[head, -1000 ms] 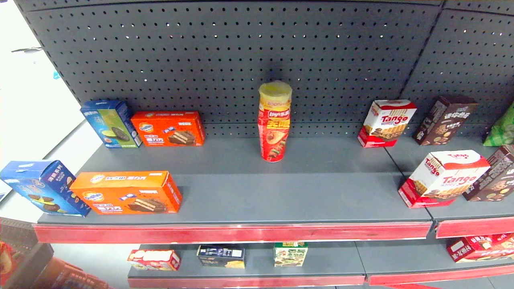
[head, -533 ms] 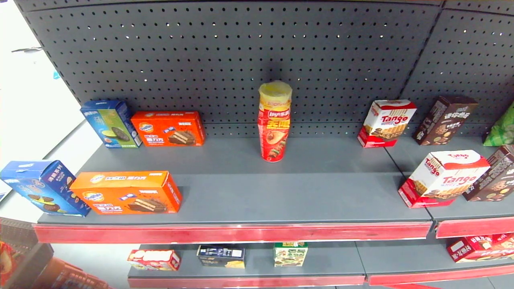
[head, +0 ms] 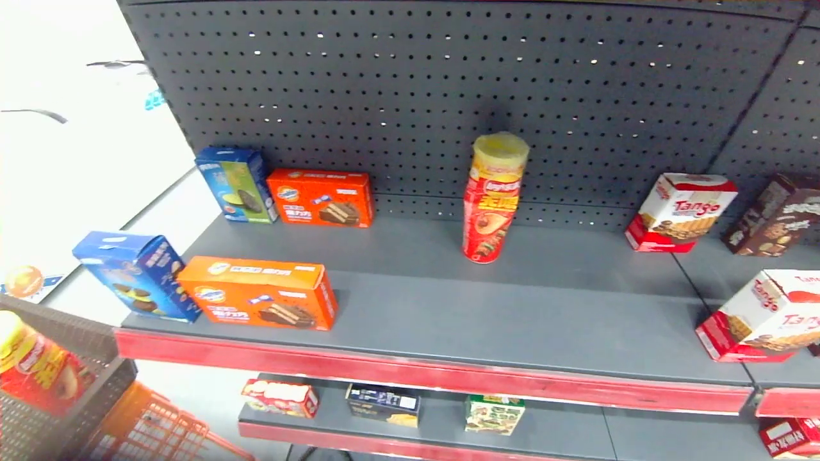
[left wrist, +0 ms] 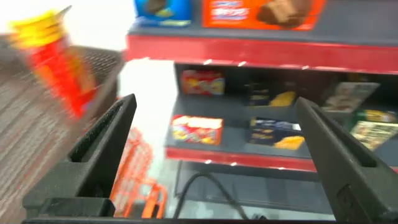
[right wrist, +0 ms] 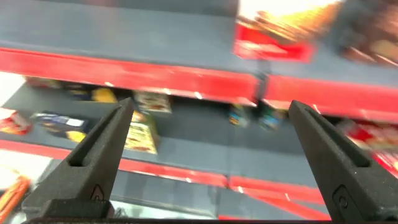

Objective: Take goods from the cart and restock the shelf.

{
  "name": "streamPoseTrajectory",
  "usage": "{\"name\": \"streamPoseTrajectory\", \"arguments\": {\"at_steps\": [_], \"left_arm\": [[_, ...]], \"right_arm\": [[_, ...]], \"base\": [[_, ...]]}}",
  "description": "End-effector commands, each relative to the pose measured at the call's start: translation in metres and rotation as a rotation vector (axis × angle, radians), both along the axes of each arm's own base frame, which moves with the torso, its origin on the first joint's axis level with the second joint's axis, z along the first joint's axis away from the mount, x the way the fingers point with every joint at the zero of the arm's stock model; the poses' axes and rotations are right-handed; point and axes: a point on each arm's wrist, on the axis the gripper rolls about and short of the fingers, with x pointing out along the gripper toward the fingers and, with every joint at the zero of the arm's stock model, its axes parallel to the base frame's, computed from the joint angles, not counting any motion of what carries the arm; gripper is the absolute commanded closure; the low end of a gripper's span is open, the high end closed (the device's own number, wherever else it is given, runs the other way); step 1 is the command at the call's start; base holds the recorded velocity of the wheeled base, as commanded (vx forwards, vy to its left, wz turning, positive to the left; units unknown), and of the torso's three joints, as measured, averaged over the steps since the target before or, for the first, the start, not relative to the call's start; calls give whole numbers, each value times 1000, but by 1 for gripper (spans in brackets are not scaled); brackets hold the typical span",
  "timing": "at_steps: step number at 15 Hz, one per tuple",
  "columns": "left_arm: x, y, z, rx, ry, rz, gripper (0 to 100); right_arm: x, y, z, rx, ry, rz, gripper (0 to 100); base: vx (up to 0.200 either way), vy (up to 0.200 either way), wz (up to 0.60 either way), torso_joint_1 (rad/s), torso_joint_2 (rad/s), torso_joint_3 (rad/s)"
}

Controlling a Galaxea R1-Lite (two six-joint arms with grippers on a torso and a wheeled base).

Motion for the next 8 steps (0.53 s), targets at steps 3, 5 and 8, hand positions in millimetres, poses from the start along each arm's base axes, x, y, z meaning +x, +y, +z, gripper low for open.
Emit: {"name": "streamPoseTrajectory", "arguments": {"at_steps": [3,5,8], "left_arm": [[0,0,0,-1,-1,3,0],[0,0,0,-1,-1,3,0],[0,0,0,1,-1,1,0]], "right_arm": [[0,0,0,-1,1,2,0],[0,0,0,-1,1,2,0],[0,0,0,1,-1,-3,0]], "base": [[0,0,600,-1,1,2],[0,0,600,5,0,-5],[0,0,0,0,0,0]]}}
